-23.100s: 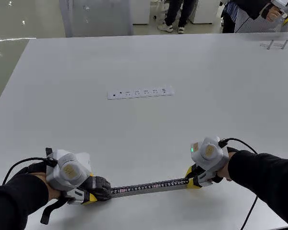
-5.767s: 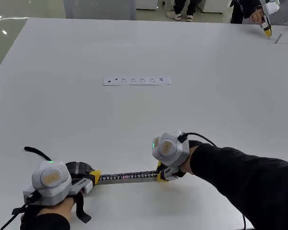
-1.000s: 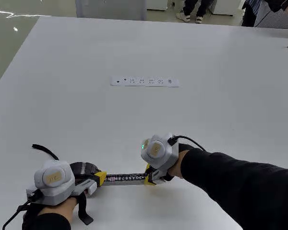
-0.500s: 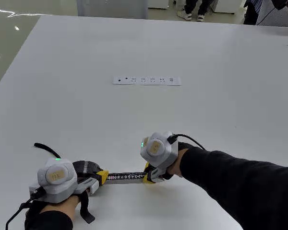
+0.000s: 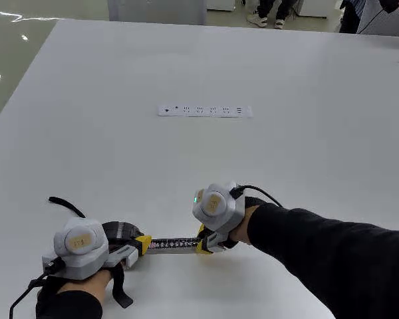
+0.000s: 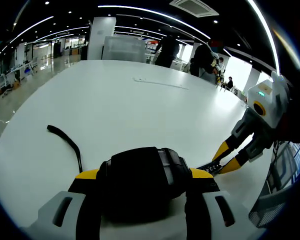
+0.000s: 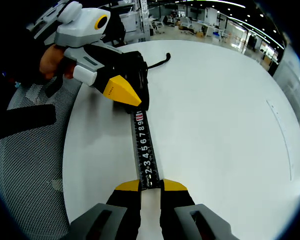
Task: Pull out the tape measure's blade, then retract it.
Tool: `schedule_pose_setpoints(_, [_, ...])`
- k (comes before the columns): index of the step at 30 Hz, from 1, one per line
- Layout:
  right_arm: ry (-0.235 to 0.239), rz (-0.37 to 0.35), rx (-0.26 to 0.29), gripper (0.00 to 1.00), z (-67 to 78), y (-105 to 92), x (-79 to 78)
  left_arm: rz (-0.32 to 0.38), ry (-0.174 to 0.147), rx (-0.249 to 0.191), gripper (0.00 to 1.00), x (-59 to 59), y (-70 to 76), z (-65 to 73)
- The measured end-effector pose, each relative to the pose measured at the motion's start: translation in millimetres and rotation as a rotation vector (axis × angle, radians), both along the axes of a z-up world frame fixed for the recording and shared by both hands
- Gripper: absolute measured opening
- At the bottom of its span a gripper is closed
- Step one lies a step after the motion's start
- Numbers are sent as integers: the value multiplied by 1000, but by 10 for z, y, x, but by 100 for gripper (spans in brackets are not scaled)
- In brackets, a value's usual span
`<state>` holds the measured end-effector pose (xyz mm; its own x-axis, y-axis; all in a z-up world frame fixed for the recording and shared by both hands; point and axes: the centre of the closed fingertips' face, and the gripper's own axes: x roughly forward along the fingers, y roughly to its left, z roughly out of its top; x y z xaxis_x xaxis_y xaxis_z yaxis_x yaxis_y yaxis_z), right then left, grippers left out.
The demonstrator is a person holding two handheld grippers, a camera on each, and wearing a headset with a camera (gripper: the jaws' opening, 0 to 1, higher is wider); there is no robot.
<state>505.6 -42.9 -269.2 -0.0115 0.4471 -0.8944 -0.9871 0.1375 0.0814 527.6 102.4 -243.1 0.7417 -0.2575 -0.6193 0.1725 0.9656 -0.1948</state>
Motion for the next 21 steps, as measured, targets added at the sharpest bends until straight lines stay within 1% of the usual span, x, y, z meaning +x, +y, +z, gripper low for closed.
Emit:
schedule_pose_setpoints(18, [1,-1,6,10,-4,90,4,1,2,-4,63,-6,0,-4])
schedule_pose_setpoints(21, [-4,7,4,10,-2,104,-2,1,2,-3,63,-6,0,-5])
